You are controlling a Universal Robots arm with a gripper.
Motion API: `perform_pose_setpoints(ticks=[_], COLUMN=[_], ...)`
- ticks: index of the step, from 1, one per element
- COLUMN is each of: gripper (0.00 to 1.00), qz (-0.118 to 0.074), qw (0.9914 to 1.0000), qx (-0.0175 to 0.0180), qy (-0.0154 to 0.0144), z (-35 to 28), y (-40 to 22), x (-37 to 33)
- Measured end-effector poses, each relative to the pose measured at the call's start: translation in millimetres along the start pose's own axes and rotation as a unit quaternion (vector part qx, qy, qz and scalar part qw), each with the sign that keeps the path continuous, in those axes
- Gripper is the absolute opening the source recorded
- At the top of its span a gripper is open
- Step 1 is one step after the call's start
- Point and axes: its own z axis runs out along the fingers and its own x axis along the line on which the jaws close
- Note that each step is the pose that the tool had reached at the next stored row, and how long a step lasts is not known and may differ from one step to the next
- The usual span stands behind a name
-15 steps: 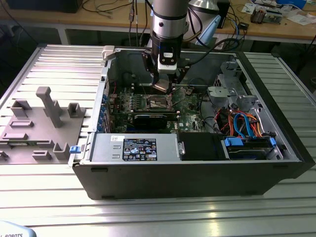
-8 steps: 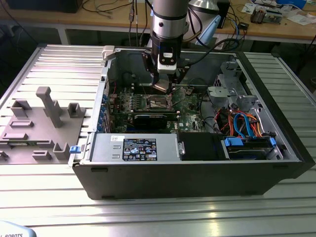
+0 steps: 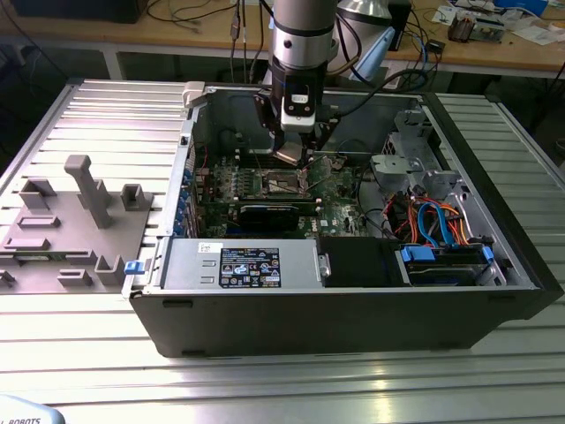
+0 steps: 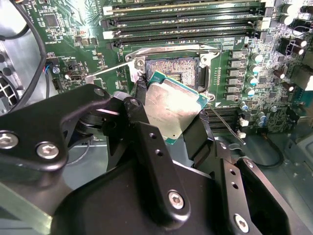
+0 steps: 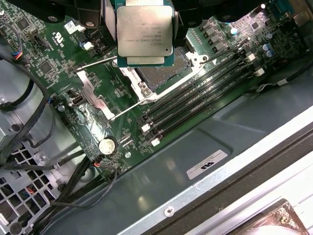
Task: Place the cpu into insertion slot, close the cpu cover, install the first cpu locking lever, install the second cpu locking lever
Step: 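Place the cpu into insertion slot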
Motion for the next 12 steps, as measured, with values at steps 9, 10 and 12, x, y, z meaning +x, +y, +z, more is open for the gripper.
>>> perform_pose_setpoints(ticks=[9, 10, 12], gripper=[0.55, 0.55, 0.55], qz=[0.005, 0.006, 0.007], qw=[0.99999, 0.99998, 0.99998], qx=[0.0001, 0.0, 0.0001], qy=[-0.0004, -0.0004, -0.0005], z=[0.3, 0.3, 0.4], y=[0.0, 0.0, 0.0], x=[0.0, 0.0, 0.0])
